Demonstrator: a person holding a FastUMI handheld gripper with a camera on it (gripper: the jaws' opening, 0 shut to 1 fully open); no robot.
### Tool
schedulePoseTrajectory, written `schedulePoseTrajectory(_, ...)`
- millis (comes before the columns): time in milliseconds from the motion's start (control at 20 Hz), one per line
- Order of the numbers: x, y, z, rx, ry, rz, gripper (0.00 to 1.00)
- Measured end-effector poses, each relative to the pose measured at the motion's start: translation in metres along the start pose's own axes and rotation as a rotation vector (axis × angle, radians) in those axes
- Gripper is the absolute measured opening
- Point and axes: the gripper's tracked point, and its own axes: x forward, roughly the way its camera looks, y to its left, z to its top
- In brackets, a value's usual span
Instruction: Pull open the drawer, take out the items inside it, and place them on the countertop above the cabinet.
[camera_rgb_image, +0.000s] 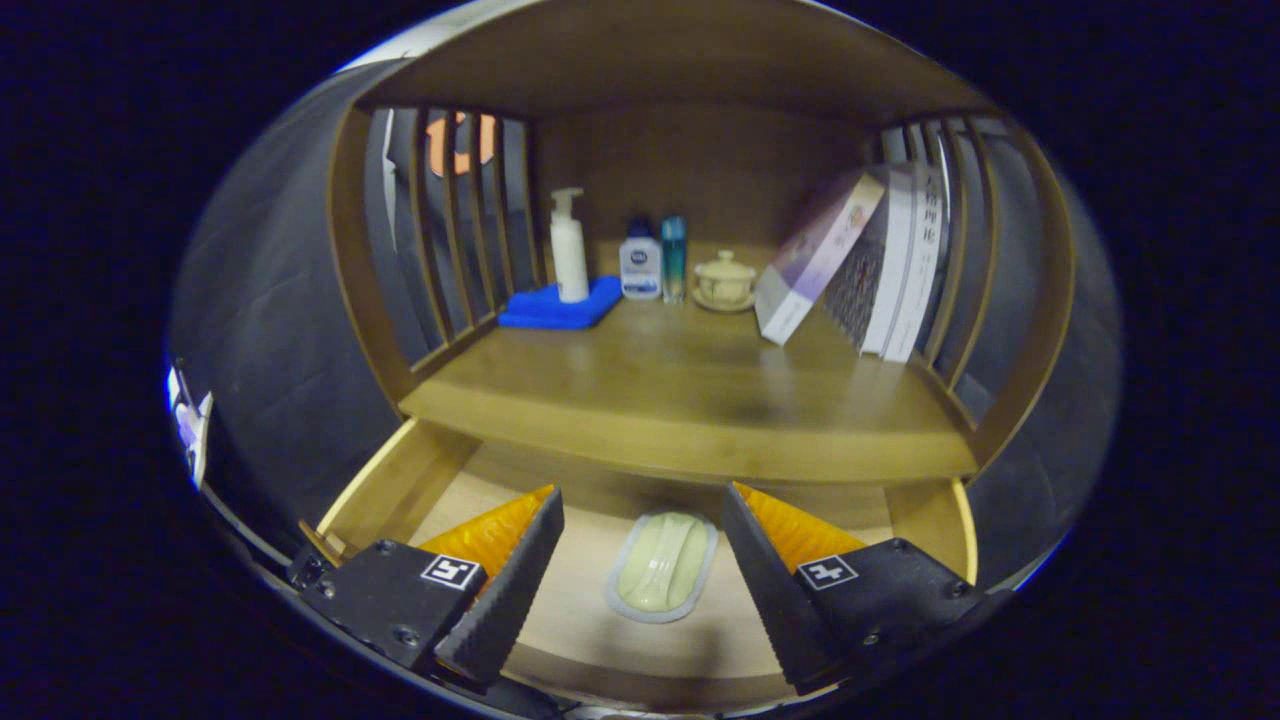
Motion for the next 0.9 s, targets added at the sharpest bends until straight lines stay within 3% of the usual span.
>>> schedulePoseTrajectory(250, 0.032, -0.022, -0.018, 0.005, 0.180, -0.058, 0.99)
schedulePoseTrajectory(500, 0.054, -0.016, -0.035, 0.034, 0.328, -0.042, 0.92)
schedulePoseTrajectory(900, 0.071, -0.013, -0.060, 0.018, 0.487, -0.049, 0.64)
